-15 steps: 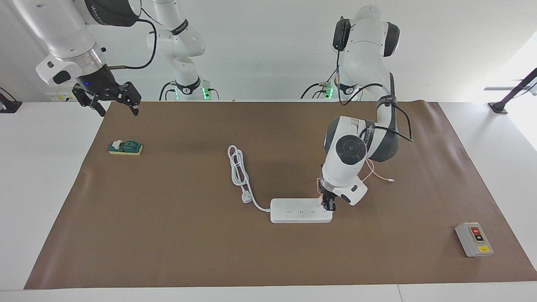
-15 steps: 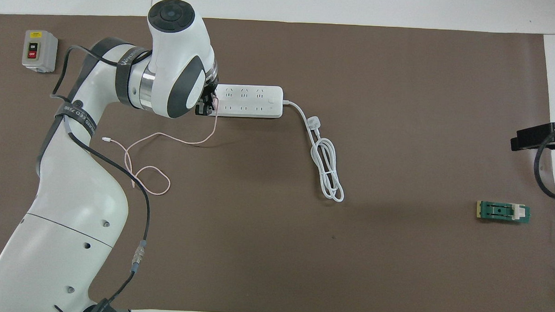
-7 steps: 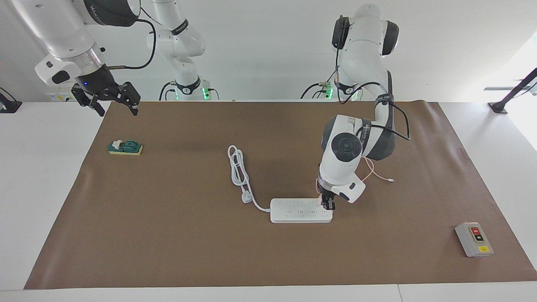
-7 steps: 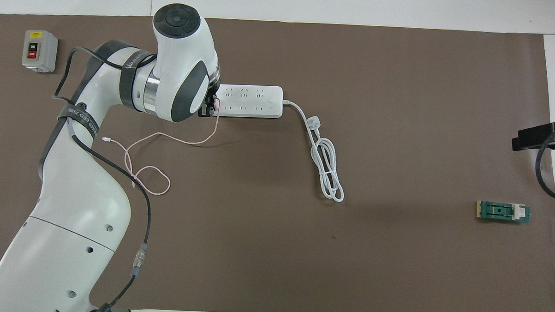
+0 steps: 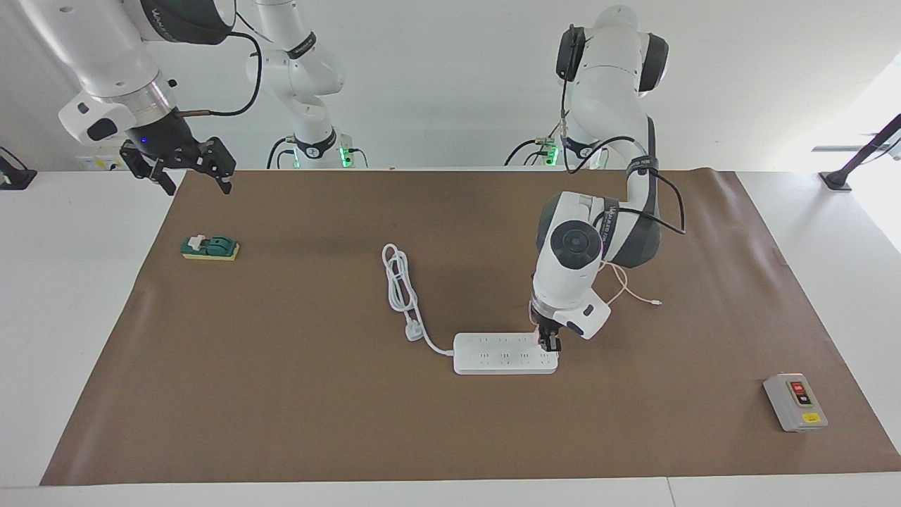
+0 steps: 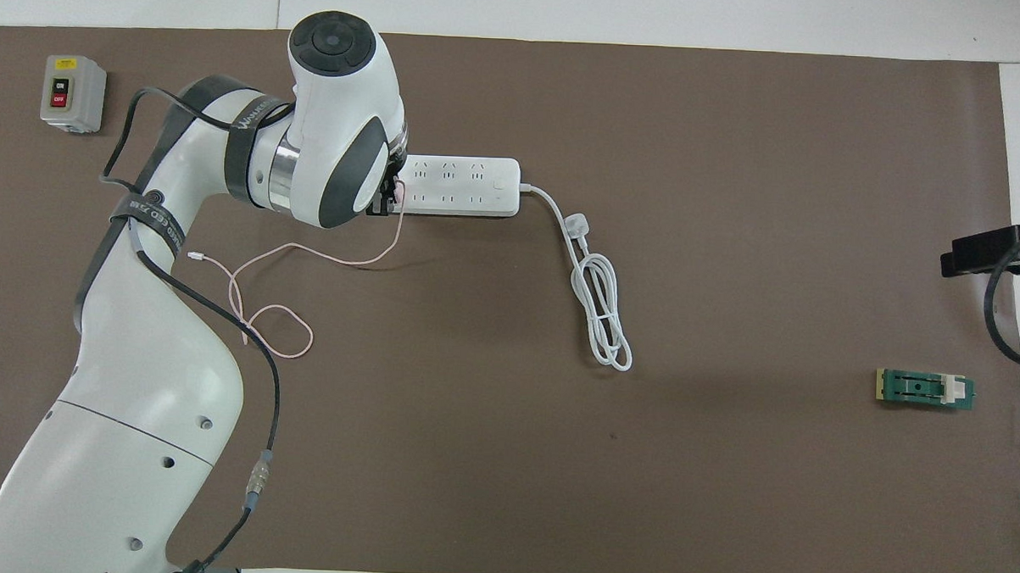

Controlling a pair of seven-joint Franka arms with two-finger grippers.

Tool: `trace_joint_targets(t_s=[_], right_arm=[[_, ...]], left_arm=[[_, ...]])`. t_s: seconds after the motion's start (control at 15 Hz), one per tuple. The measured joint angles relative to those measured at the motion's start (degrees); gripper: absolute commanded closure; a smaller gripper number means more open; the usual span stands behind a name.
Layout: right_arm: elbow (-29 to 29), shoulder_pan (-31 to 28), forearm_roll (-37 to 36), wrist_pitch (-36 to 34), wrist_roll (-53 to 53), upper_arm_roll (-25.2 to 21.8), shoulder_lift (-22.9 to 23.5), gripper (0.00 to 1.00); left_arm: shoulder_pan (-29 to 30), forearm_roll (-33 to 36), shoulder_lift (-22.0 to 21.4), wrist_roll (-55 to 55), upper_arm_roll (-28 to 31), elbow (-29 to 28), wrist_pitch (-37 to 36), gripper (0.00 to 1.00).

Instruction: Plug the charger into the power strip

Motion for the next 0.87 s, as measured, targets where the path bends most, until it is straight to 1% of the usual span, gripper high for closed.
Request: trace_joint_targets(t_s=[0.87], right_arm=[[0.0, 0.0, 0.0, 0.0, 0.0, 0.0, 0.0, 0.0]], left_arm=[[-0.29, 0.23, -0.91, -2.38, 0.05, -2.08, 1.83, 1.0]])
